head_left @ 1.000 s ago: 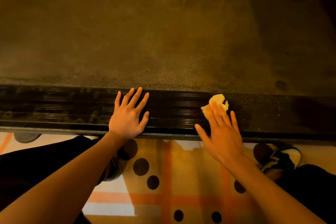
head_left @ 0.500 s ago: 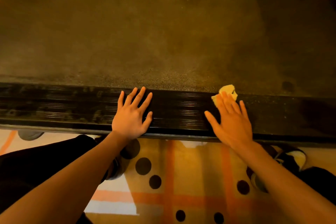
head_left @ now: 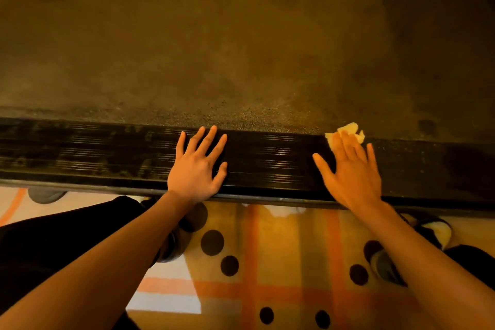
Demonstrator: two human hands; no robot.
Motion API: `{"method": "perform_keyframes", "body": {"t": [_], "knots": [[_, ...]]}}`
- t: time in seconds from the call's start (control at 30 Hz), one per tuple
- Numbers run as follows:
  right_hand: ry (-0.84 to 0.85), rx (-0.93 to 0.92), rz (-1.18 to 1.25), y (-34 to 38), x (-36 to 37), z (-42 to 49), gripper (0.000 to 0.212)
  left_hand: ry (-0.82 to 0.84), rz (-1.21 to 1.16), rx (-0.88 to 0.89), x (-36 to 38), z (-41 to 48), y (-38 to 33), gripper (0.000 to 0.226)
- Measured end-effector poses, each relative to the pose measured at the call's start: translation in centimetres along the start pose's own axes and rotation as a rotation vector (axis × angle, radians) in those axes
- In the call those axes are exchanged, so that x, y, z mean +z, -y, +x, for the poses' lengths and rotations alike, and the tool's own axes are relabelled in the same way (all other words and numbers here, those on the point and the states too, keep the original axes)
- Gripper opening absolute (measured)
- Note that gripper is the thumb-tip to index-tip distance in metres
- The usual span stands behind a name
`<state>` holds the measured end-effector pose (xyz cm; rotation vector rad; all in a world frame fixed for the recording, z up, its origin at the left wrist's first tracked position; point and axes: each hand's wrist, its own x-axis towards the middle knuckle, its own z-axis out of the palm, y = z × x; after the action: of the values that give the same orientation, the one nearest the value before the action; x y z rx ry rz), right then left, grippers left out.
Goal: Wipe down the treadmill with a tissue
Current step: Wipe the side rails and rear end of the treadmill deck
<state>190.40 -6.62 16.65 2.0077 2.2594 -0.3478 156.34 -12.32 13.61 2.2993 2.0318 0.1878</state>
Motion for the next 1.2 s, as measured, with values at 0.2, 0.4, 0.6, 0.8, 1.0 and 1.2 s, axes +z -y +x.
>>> {"method": "perform_keyframes", "body": {"t": [0.2,0.4,0.6,0.8,1.0,1.2], "knots": [[0.008,-0.102,0.119,9.9,1.3,0.5,0.101,0.007,0.001,-0.021,-0.1,0.0,-0.2,0.065],[0.005,-0.214,0.019,6.5,0.7,0.8,0.104,0.043,0.028,-0.031,-0.2,0.1,0.0,0.065],[-0.040,0.059,0.044,-2.3,-0.3,0.6,0.110,0.020,0.017,-0.036,0.1,0.0,-0.1,0.066],[-0.013,-0.151,0.129,10.8,1.3,0.8,0.102,0.035,0.036,-0.046,-0.2,0.1,-0.4,0.068],[-0.039,-0.043,0.018,-0.7,0.3,0.6,0.107,0.034,0.047,-0.036,-0.1,0.1,-0.3,0.071],[0.002,-0.009,0.119,4.3,0.5,0.4,0.116,0.042,0.055,-0.031,-0.3,0.1,-0.4,0.080]]}}
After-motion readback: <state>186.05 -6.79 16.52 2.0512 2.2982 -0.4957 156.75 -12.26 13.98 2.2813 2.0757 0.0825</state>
